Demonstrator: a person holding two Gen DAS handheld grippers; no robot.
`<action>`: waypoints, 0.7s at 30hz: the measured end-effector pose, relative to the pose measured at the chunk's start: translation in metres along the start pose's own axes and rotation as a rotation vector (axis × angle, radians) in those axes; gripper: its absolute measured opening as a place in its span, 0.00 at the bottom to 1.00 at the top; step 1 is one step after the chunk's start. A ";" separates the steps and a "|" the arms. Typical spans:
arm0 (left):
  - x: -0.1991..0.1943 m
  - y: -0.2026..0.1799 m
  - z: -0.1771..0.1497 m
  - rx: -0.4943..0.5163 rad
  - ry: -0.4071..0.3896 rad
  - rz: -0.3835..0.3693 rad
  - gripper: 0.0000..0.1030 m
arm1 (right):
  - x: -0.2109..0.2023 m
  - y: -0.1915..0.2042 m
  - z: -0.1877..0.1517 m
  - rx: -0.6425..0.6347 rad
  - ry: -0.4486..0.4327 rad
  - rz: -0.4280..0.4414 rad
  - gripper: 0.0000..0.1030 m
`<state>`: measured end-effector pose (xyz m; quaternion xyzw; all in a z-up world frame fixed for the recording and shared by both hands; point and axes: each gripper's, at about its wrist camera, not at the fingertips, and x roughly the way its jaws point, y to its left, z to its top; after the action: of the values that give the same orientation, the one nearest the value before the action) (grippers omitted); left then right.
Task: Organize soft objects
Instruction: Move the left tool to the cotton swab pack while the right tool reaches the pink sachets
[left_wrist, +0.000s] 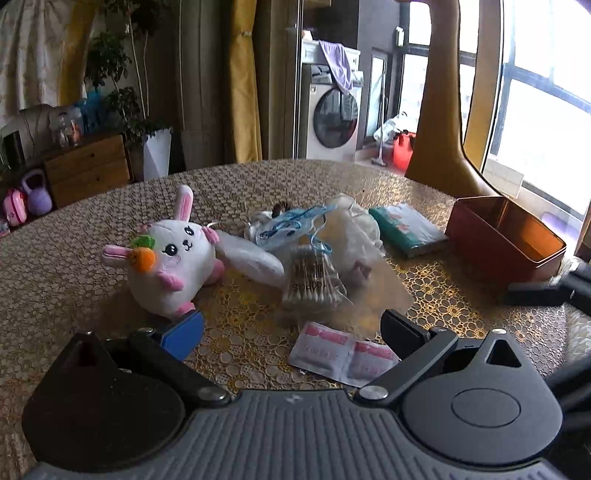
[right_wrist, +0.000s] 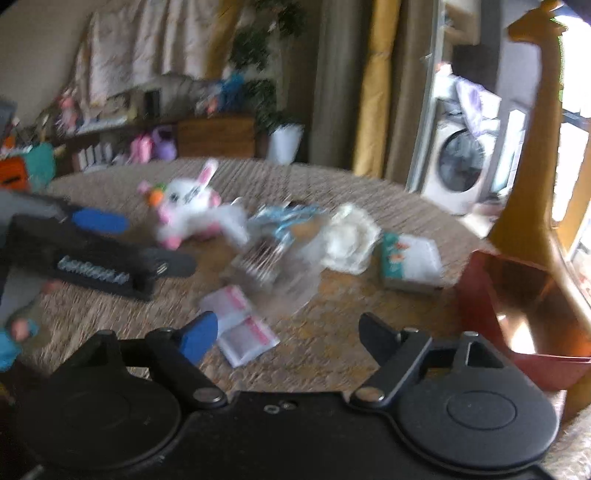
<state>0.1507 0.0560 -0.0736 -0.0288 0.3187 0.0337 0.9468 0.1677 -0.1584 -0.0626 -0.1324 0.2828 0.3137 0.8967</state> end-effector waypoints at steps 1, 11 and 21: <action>0.004 0.001 0.002 -0.006 0.003 -0.007 1.00 | 0.006 0.002 -0.001 -0.009 0.026 0.030 0.79; 0.057 -0.002 0.026 -0.006 0.058 -0.014 0.99 | 0.061 0.019 0.003 -0.110 0.142 0.140 0.70; 0.101 -0.005 0.033 -0.020 0.118 -0.092 0.81 | 0.083 0.024 -0.001 -0.167 0.154 0.159 0.64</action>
<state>0.2515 0.0579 -0.1082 -0.0549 0.3719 -0.0081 0.9266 0.2051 -0.1000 -0.1142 -0.2073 0.3335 0.3950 0.8305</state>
